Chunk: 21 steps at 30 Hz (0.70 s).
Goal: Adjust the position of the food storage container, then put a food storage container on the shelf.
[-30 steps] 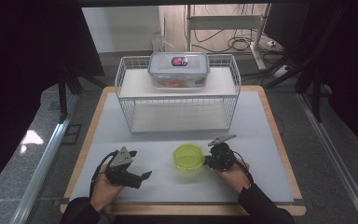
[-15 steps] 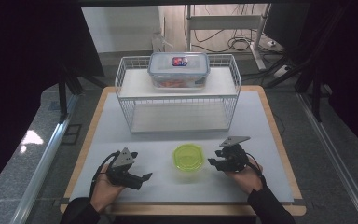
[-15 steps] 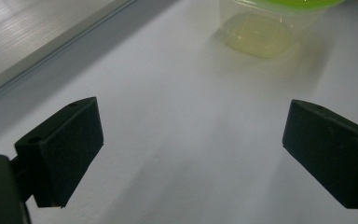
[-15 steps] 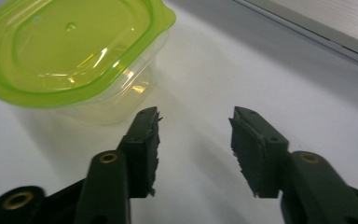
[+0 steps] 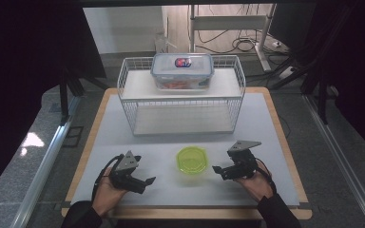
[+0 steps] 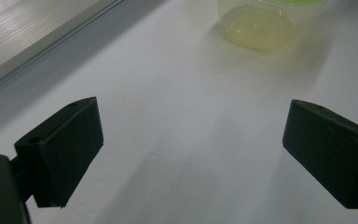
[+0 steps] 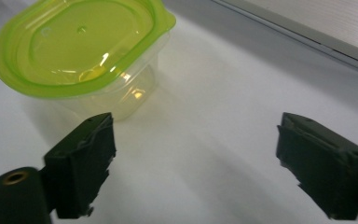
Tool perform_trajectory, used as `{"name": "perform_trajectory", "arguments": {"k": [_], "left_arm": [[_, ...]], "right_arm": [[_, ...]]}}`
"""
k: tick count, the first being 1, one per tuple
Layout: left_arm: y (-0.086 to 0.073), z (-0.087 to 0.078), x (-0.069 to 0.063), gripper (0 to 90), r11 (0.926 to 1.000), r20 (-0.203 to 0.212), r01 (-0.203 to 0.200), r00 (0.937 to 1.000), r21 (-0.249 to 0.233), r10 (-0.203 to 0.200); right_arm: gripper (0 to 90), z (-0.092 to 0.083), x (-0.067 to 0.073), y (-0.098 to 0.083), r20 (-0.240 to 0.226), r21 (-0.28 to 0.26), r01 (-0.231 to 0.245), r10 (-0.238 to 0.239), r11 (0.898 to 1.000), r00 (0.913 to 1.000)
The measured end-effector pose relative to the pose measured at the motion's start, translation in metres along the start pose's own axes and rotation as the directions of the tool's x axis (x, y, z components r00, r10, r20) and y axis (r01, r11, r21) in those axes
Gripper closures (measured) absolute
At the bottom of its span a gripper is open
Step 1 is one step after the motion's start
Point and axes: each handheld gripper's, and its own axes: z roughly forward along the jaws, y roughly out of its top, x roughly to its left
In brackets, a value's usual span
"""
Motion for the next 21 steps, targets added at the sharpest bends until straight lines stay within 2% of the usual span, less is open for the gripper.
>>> {"name": "perform_trajectory", "arguments": {"k": [1,3,6,11,16,21], "left_arm": [[0.000,0.000,0.000,5.1,1.0000,-0.001,-0.001,1.0000,0.000,0.001],[0.000,0.000,0.000,5.1,1.0000,0.000,0.000,1.0000,0.001,0.000],[0.000,0.000,0.001,5.1,1.0000,0.000,0.001,1.0000,0.001,-0.001],[0.000,0.000,0.000,5.1,1.0000,0.000,-0.001,1.0000,0.000,0.001],[0.000,0.001,0.000,5.1,1.0000,-0.001,-0.001,1.0000,0.000,0.001],[0.000,0.001,0.000,5.1,1.0000,-0.002,-0.002,1.0000,0.000,0.002]], "right_arm": [[4.4,0.001,0.001,0.000,-0.013,0.002,0.003,-0.003,1.000,0.9999],[0.3,0.003,0.003,0.001,-0.003,0.008,0.016,-0.016,1.000,0.9999],[0.0,0.003,0.004,0.002,0.009,0.003,0.022,-0.022,1.000,0.9997],[0.0,0.001,0.006,0.008,-0.008,-0.032,-0.003,0.003,0.999,1.0000],[0.0,0.002,0.009,0.014,-0.028,-0.019,-0.003,0.002,1.000,0.9996],[1.5,0.003,0.011,0.022,-0.064,-0.002,-0.038,0.038,0.999,0.9972]]}}
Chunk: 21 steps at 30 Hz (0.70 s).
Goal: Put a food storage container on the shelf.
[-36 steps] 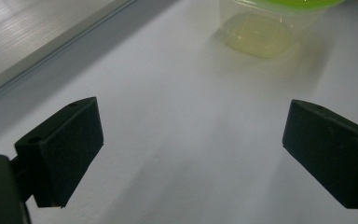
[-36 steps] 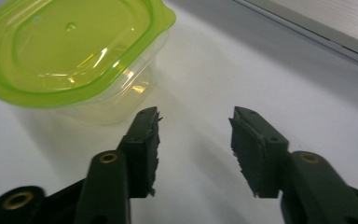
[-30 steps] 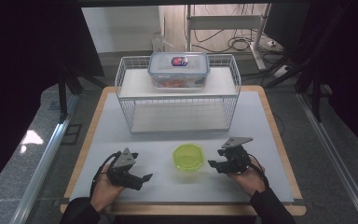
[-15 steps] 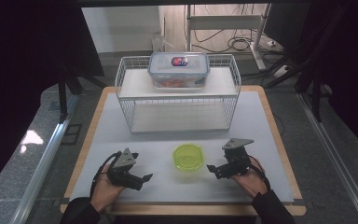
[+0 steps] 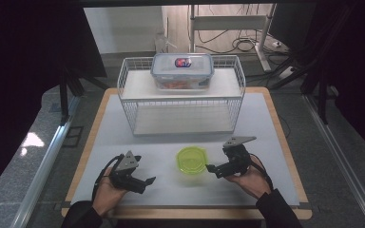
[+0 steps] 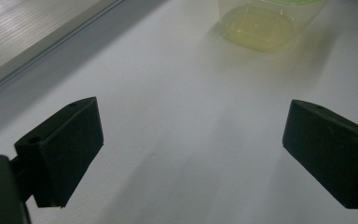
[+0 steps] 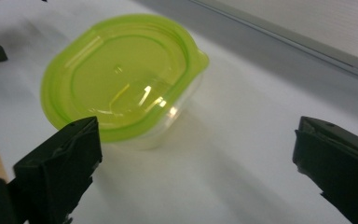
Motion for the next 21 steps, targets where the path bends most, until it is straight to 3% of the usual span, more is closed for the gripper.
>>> {"name": "perform_trajectory", "arguments": {"k": [5,8,10,12,14,15,18,20,21], "left_arm": [[0.000,0.000,0.000,5.1,1.0000,-0.001,-0.003,1.0000,0.000,0.003],[0.000,0.000,0.000,5.1,1.0000,-0.001,-0.003,1.0000,0.001,0.003],[0.000,0.000,0.000,5.1,1.0000,-0.001,-0.004,1.0000,0.001,0.004],[0.000,0.000,0.000,5.1,1.0000,-0.001,-0.004,1.0000,0.002,0.004],[0.000,0.000,0.000,5.1,1.0000,-0.001,-0.005,1.0000,0.003,0.005],[0.000,0.000,0.000,5.1,1.0000,0.000,-0.005,1.0000,0.003,0.005],[0.000,0.000,0.000,5.1,1.0000,0.000,-0.005,1.0000,0.004,0.005],[0.000,0.000,0.000,5.1,1.0000,0.000,-0.005,1.0000,0.004,0.005],[0.000,0.000,0.000,5.1,1.0000,0.000,-0.005,1.0000,0.004,0.005]], "right_arm": [[12.6,-0.002,0.001,0.009,-0.043,-0.005,-0.034,0.034,0.999,0.9985],[24.8,0.000,-0.002,0.013,-0.081,-0.008,-0.061,0.061,0.998,0.9949],[27.0,0.001,-0.003,0.014,-0.093,-0.011,-0.069,0.068,0.998,0.9934],[32.5,0.007,-0.005,0.016,-0.128,0.011,-0.091,0.091,0.996,0.9875],[34.6,0.009,-0.006,0.017,-0.134,0.017,-0.099,0.101,0.995,0.9859],[38.2,0.013,-0.007,0.019,-0.159,0.040,-0.121,0.126,0.992,0.9792],[41.7,0.017,-0.009,0.021,-0.168,0.047,-0.134,0.141,0.990,0.9757],[47.4,0.022,-0.015,0.022,-0.190,0.065,-0.160,0.169,0.985,0.9671],[47.4,0.022,-0.015,0.022,-0.190,0.065,-0.160,0.169,0.985,0.9671]]}}
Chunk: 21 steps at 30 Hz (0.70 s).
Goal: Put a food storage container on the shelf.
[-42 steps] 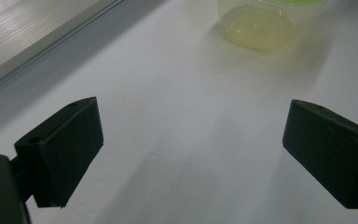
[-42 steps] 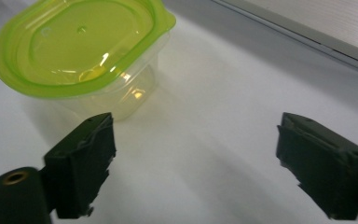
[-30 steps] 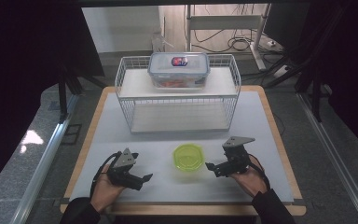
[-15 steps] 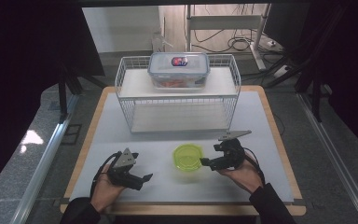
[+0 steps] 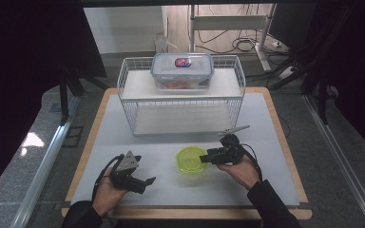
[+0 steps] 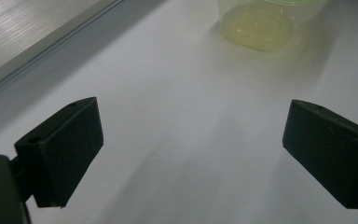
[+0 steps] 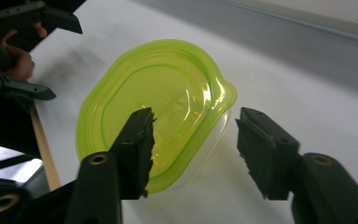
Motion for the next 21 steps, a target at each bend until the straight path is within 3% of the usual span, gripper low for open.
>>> {"name": "perform_trajectory", "arguments": {"k": [6,8,9,12,13,15,19,21], "left_arm": [[0.000,0.000,0.000,5.1,1.0000,0.001,-0.002,1.0000,0.002,0.002],[0.000,0.000,0.000,5.1,1.0000,0.001,-0.002,1.0000,0.002,0.002],[0.000,0.000,0.000,5.1,1.0000,0.001,-0.002,1.0000,0.002,0.001],[0.000,0.000,0.000,5.1,1.0000,0.001,-0.002,1.0000,0.003,0.002],[0.000,0.000,0.000,5.1,1.0000,0.001,-0.002,1.0000,0.003,0.002],[0.000,0.000,0.000,5.1,1.0000,0.001,-0.003,1.0000,0.002,0.003],[0.000,0.001,0.000,5.1,1.0000,0.000,-0.004,1.0000,0.003,0.004],[0.000,0.000,0.000,5.1,1.0000,0.001,-0.003,1.0000,0.002,0.003]], "right_arm": [[58.0,0.008,-0.009,0.001,-0.083,0.019,-0.081,0.082,0.997,0.9932],[64.2,0.007,-0.012,0.001,-0.109,0.014,-0.116,0.116,0.993,0.9872],[66.5,0.006,-0.015,0.001,-0.136,0.014,-0.143,0.143,0.990,0.9803],[69.5,0.006,-0.016,0.000,-0.148,0.016,-0.167,0.167,0.986,0.9748],[73.0,0.005,-0.017,-0.001,-0.123,0.028,-0.169,0.171,0.985,0.9776],[73.5,0.004,-0.017,-0.001,-0.122,0.031,-0.171,0.173,0.985,0.9773],[80.5,0.004,-0.016,-0.002,-0.154,0.029,-0.197,0.199,0.980,0.9679],[80.8,0.004,-0.014,-0.002,-0.148,0.025,-0.193,0.195,0.981,0.9696]]}}
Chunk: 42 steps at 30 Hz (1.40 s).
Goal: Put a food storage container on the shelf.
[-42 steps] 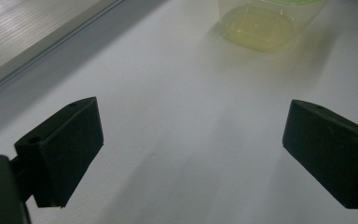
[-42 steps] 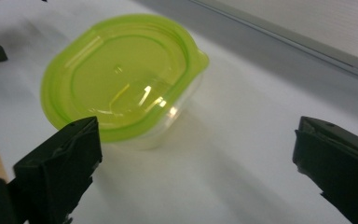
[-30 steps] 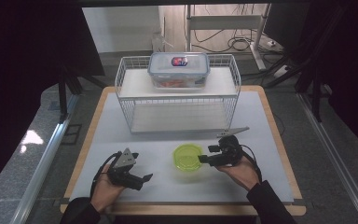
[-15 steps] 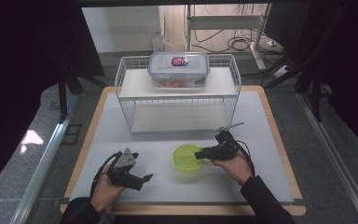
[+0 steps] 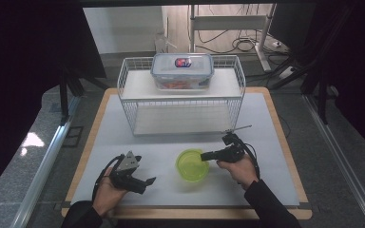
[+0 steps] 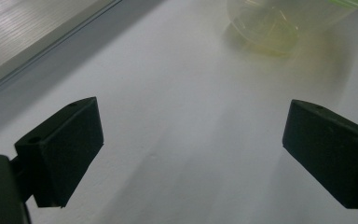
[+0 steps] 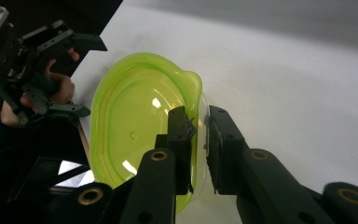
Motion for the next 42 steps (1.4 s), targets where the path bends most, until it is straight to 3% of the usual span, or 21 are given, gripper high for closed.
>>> {"name": "perform_trajectory", "arguments": {"k": [5,11,23,42], "left_arm": [[0.000,0.000,0.000,5.1,1.0000,0.000,0.001,1.0000,-0.001,-0.001],[0.000,0.000,0.000,5.1,1.0000,0.000,0.001,1.0000,-0.001,-0.001],[0.000,-0.001,0.000,5.1,0.9999,-0.006,0.004,1.0000,-0.013,-0.004],[0.000,-0.003,0.001,5.1,0.9998,-0.010,-0.001,1.0000,-0.019,0.000]], "right_arm": [[81.8,0.001,0.007,0.001,-0.013,-0.011,0.015,-0.015,1.000,0.9998],[82.2,-0.001,0.010,0.003,0.003,-0.033,0.026,-0.026,0.999,0.9997],[82.2,-0.017,0.012,0.013,-0.039,-0.106,0.018,-0.022,0.994,0.9990],[82.2,-0.060,0.041,0.059,-0.052,-0.227,0.075,-0.089,0.971,0.9947]]}}
